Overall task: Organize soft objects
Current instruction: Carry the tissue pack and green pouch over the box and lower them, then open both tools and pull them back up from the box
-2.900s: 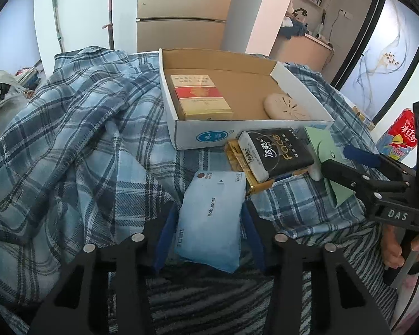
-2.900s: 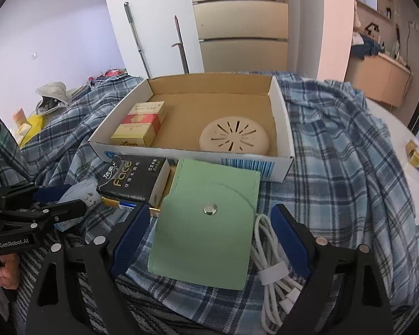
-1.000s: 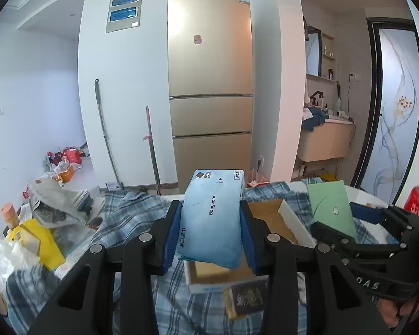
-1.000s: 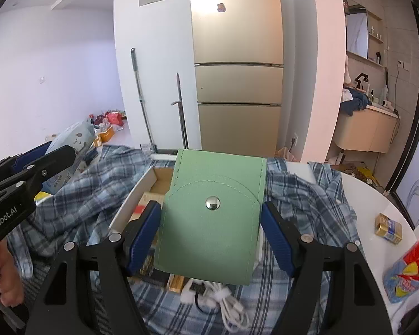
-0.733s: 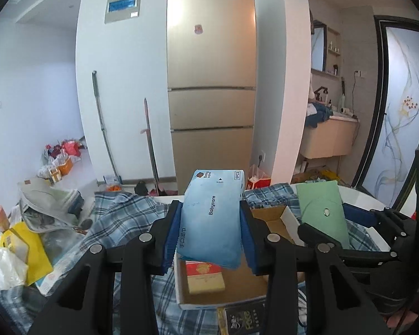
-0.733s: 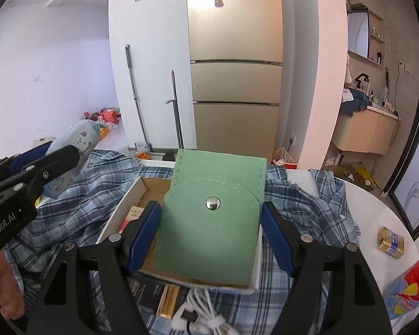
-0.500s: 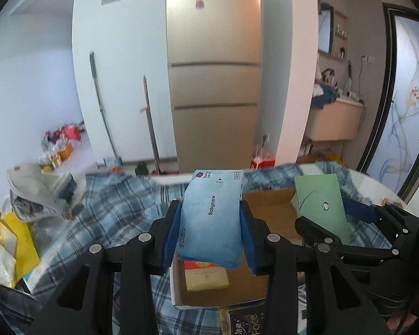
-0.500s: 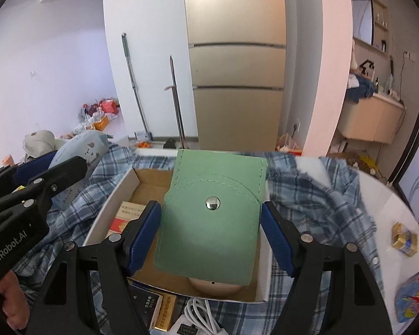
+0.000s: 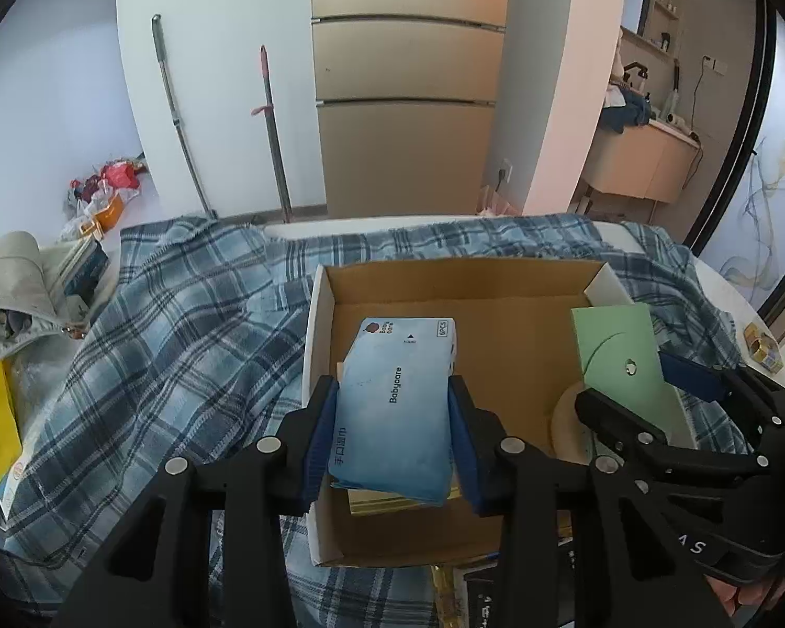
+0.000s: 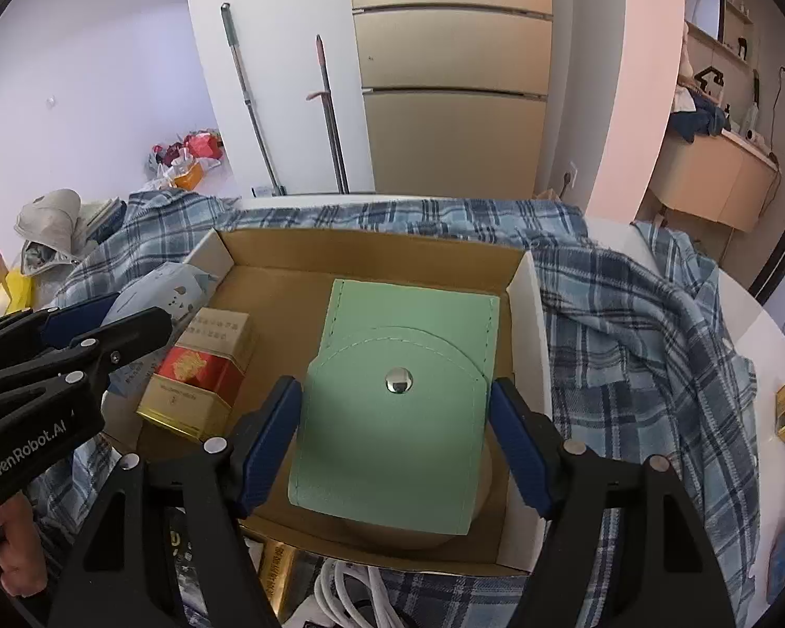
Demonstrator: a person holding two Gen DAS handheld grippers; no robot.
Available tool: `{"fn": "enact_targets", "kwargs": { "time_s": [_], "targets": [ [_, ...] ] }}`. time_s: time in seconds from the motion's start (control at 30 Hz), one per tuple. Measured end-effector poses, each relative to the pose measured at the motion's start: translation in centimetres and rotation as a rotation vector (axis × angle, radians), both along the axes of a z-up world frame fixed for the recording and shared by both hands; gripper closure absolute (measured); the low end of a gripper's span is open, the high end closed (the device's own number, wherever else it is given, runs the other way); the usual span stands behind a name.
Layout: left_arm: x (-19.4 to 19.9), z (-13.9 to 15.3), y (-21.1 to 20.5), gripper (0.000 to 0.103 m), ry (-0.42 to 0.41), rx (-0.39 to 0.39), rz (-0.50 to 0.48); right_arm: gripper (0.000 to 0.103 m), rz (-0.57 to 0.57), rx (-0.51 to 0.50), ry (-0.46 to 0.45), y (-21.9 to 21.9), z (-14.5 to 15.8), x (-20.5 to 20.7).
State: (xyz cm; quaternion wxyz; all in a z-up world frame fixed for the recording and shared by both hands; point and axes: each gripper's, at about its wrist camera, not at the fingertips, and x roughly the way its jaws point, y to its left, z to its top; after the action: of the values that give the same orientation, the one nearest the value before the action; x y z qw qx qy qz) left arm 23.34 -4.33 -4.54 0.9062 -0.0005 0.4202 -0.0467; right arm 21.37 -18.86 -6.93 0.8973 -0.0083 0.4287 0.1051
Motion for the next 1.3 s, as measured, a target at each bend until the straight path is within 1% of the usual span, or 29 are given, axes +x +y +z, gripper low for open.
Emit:
{"fn": "enact_targets", "kwargs": {
  "time_s": [0.2, 0.27, 0.3, 0.33, 0.37, 0.4, 0.43, 0.53, 0.6, 0.8, 0.9, 0.93, 1.03, 1.17, 1.2, 1.3],
  "targets": [
    [0.4, -0.6, 0.1, 0.061, 0.019, 0.007, 0.002, 0.031, 0.005, 0.002, 0.024, -0.1, -0.5, 0.4],
    [0.5, -0.7, 0.2, 0.059, 0.025, 0.002, 0.003, 0.030, 0.003, 0.005, 0.029, -0.1, -0.7, 0.4],
    [0.5, -0.8, 0.2, 0.055, 0.027, 0.002, 0.003, 0.030, -0.002, 0.001, 0.032, -0.1, -0.8, 0.5],
    [0.5, -0.8, 0.2, 0.046, 0.025, 0.005, 0.004, 0.030, -0.003, -0.001, 0.037, -0.1, -0.9, 0.5],
    [0.4, -0.7, 0.2, 0.040, 0.019, 0.007, 0.006, 0.030, -0.002, -0.002, 0.042, -0.1, -0.9, 0.6],
    [0.3, -0.7, 0.2, 0.030, 0.010, 0.011, 0.008, 0.030, -0.002, -0.003, 0.045, -0.1, -1.0, 0.6],
    [0.3, -0.6, 0.2, 0.025, -0.002, 0.014, 0.011, 0.030, -0.004, -0.003, 0.046, -0.2, -1.0, 0.6],
    [0.1, -0.2, 0.3, 0.025, -0.014, 0.012, 0.013, 0.027, -0.009, 0.007, 0.031, -0.5, -0.6, 0.3],
    [0.0, 0.0, 0.4, 0.025, -0.021, 0.010, 0.014, 0.020, -0.013, 0.014, 0.018, -0.7, -0.3, 0.2],
    [-1.1, 1.6, 0.1, 0.025, -0.064, 0.018, 0.010, 0.019, -0.027, 0.021, -0.022, -1.0, 1.3, -0.4],
    [-2.0, 3.0, -0.1, 0.025, -0.085, 0.028, 0.020, 0.019, -0.030, 0.027, -0.039, -1.2, 2.0, -0.7],
    [-2.4, 3.6, -0.1, 0.025, -0.100, 0.023, 0.022, 0.019, -0.031, 0.028, -0.060, -1.3, 2.9, -1.1],
    [-3.9, 5.8, -0.2, 0.025, -0.144, 0.002, 0.023, 0.019, -0.028, 0.019, -0.091, -1.3, 4.2, -1.8],
    [-6.0, 8.5, -0.5, 0.025, -0.210, 0.003, 0.013, 0.019, -0.034, 0.027, -0.124, -1.8, 5.9, -3.1],
    [-6.4, 9.0, -0.5, 0.025, -0.223, 0.002, 0.011, 0.019, -0.034, 0.027, -0.124, -1.8, 5.9, -3.1],
    [-8.2, 10.6, -0.6, 0.025, -0.265, -0.004, 0.016, 0.019, -0.048, 0.041, -0.169, -2.6, 7.8, -4.8]
  ]
}}
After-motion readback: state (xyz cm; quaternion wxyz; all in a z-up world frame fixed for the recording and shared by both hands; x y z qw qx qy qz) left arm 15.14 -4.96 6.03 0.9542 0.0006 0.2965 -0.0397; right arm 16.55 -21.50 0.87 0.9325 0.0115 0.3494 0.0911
